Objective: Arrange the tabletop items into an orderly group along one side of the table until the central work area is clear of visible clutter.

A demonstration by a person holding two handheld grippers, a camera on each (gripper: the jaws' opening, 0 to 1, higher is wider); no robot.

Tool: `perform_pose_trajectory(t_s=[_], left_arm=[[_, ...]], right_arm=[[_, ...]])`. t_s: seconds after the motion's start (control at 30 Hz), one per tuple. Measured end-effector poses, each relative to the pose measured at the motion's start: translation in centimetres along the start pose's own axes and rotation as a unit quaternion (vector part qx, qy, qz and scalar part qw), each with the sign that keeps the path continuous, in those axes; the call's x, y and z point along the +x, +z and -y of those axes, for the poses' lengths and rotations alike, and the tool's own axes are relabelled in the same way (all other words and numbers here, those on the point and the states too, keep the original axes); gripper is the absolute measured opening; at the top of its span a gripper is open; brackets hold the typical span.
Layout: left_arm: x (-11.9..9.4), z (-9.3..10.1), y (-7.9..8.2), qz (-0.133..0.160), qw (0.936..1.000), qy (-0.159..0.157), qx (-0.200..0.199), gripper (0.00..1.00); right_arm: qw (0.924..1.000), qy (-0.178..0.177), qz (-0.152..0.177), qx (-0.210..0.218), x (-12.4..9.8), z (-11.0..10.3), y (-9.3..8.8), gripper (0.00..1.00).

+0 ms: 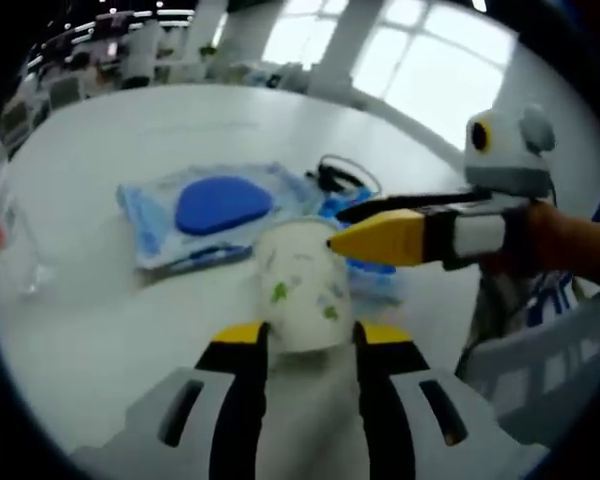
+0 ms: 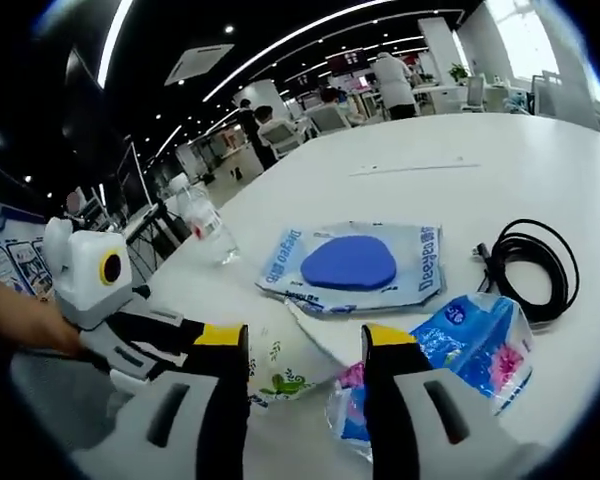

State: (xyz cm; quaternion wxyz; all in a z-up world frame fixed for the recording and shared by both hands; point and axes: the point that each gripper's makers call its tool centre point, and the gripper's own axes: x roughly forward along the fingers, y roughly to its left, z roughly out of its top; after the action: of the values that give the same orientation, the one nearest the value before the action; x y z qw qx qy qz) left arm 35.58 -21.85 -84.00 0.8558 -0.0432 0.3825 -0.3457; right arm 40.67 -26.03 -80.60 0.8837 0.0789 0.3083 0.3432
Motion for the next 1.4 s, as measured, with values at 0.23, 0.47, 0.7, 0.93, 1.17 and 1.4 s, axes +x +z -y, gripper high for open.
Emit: perform_pose_trajectory(t_s=[0.23, 0.47, 0.7, 0.93, 1.17, 1.4], left_arm=[[-0.2, 0.0, -0.8, -0.003, 1.0000, -0.002, 0.003, 0.33], [-0.4, 0.0, -1.0, -0.006, 1.0000, -0.005, -0.003, 0.33], [-0.6, 0.1, -1.3, -0.009, 0.9999, -0.007, 0.010, 0.33], [-0.7, 0.0, -1.6, -0.016, 0.9997, -0.009, 0.014, 0.34], [-0.9, 0.2, -2.2, -0.025, 0.9995, -0.012, 0.018, 0.34], [-1.0, 0.1, -2.6, -0.029, 0.9994, -0.012, 0.013, 0.35]], right_arm=[[0.9992, 0.030, -0.026, 0.000, 0.9, -0.6, -0.4, 0.25], [0.9980, 0.047, -0.040, 0.012, 1.1, -1.1, -0.7, 0.13], [0.9970, 0.058, -0.049, 0.017, 1.3, -1.2, -0.9, 0.11], [0.9948, 0.084, -0.056, 0.011, 0.8, -2.7, -0.6, 0.07], [0.9906, 0.117, -0.071, 0.002, 0.1, -4.5, -0.7, 0.04], [0.9855, 0.144, -0.089, 0.005, -0.5, -6.2, -0.9, 0.01]])
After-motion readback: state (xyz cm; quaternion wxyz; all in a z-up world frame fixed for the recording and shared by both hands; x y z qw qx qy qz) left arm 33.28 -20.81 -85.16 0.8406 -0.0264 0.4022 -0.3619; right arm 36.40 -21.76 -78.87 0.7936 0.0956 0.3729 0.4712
